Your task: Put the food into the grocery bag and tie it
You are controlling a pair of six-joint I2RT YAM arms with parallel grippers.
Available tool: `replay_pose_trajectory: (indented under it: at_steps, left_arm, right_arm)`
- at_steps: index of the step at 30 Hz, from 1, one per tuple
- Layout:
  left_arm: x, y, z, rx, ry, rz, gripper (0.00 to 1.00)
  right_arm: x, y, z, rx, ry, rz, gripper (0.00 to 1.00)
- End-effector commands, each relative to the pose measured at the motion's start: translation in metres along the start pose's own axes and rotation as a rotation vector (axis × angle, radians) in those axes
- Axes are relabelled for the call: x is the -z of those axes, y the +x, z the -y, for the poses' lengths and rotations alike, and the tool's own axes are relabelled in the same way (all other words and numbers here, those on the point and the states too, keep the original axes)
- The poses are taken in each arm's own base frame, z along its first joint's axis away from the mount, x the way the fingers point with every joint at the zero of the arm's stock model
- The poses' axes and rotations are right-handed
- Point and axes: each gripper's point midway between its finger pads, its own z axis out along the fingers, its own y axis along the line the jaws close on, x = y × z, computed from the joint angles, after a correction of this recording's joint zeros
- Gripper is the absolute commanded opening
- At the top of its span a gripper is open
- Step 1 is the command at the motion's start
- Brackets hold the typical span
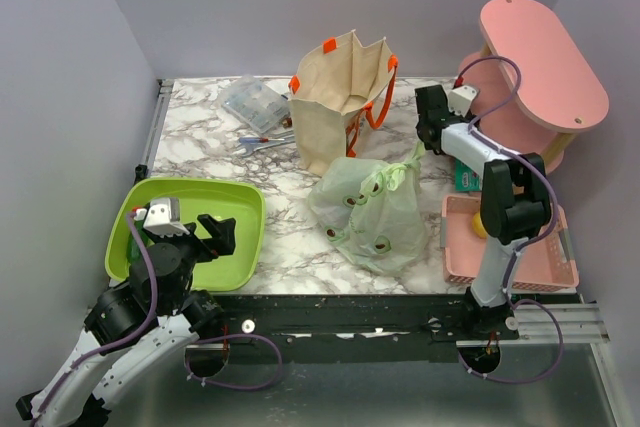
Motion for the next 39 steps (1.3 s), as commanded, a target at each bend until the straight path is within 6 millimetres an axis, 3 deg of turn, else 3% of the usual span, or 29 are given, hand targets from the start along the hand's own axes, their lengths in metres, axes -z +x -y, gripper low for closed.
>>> replay_pose_trajectory:
  at_steps: [1,5,7,10,12,20,31,39]
  left_arm:
    - [-0.002,-0.001,-0.004,-0.006,-0.030,0.005,0.98]
    - [-0.002,-0.002,-0.004,-0.006,-0.031,0.007,0.98]
    - [-0.002,-0.002,-0.004,-0.005,-0.032,0.007,0.98]
    - [-0.002,-0.001,-0.004,-0.007,-0.033,0.006,0.99]
    - [-0.002,-0.002,-0.004,-0.007,-0.033,0.007,0.98]
    - [-0.002,-0.002,-0.004,-0.006,-0.032,0.007,0.98]
    - [-0.001,-0.003,-0.005,0.000,-0.031,0.014,0.98]
    - [-0.001,-0.003,-0.005,0.004,-0.031,0.016,0.98]
  right_arm:
    - [-0.022,0.011,0.014,0.038,0.098,0.004,0.92]
    - [-0.028,0.024,0.016,0.048,0.111,-0.016,0.83]
    - [-0.029,0.030,0.018,0.053,0.114,-0.019,0.72]
    - [-0.029,0.036,0.022,0.060,0.116,-0.024,0.42]
    - [-0.030,0.041,0.024,0.068,0.115,-0.032,0.31]
    - [-0.019,0.042,0.018,0.052,0.045,-0.071,0.01]
    - [0.030,0.005,0.012,-0.029,-0.128,-0.083,0.01]
    - [0.074,-0.009,-0.001,-0.072,-0.350,-0.115,0.01]
